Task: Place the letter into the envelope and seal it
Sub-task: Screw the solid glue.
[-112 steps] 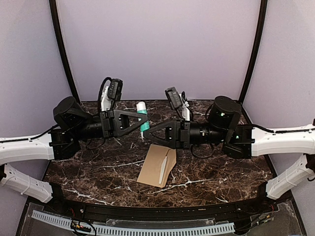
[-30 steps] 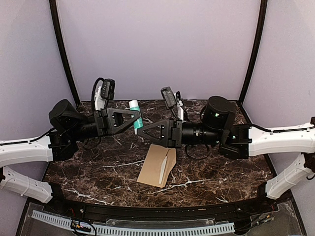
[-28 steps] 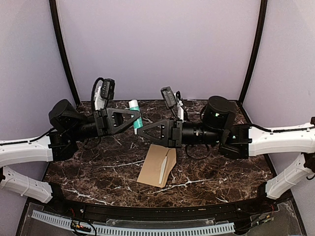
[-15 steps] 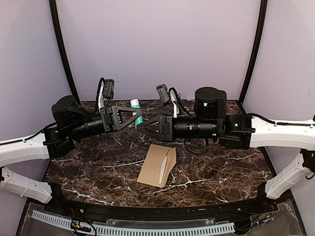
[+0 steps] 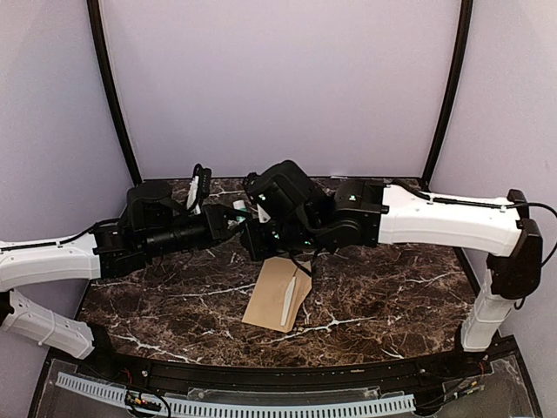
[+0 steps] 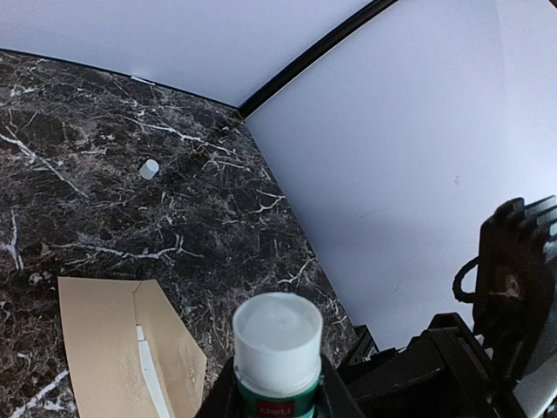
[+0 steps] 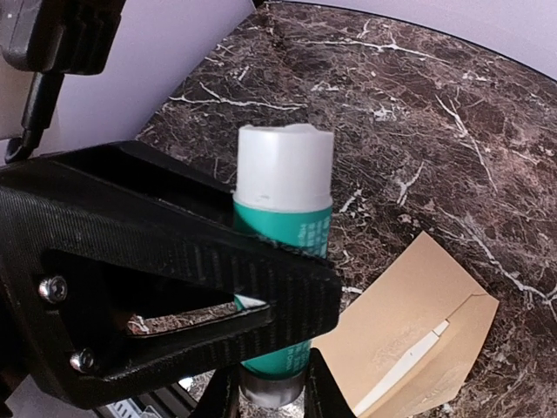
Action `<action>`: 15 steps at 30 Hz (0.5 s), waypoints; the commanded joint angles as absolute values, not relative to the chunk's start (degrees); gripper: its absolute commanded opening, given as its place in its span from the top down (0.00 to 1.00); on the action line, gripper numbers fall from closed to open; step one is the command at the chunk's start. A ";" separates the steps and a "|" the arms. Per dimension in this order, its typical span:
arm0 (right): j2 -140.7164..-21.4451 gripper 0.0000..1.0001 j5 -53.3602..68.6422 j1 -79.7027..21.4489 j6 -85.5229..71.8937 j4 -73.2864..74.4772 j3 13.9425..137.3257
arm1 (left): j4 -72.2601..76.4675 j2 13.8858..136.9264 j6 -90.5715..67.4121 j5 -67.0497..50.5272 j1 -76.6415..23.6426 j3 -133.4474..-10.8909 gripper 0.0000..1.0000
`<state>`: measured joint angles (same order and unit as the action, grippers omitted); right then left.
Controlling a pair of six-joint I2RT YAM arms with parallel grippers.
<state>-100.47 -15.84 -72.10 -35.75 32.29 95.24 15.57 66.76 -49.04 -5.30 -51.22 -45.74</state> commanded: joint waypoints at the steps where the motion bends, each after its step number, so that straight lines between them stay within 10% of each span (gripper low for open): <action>1: -102.69 0.91 -18.06 -74.26 -35.27 29.12 98.73 | 17.17 66.93 -52.70 -9.50 -53.87 -45.69 1.00; 4: -100.15 0.82 -15.96 -74.26 -34.93 26.60 96.40 | 17.50 66.05 -52.79 -9.27 -53.90 -45.15 1.00; 9: -91.36 0.33 -14.60 -74.21 -35.25 23.12 88.12 | 15.11 62.85 -51.09 -8.01 -52.21 -45.45 1.00; 15: -82.06 0.26 -16.39 -70.79 -38.13 27.45 78.79 | 7.49 64.41 -43.50 -19.01 -43.04 -48.86 1.00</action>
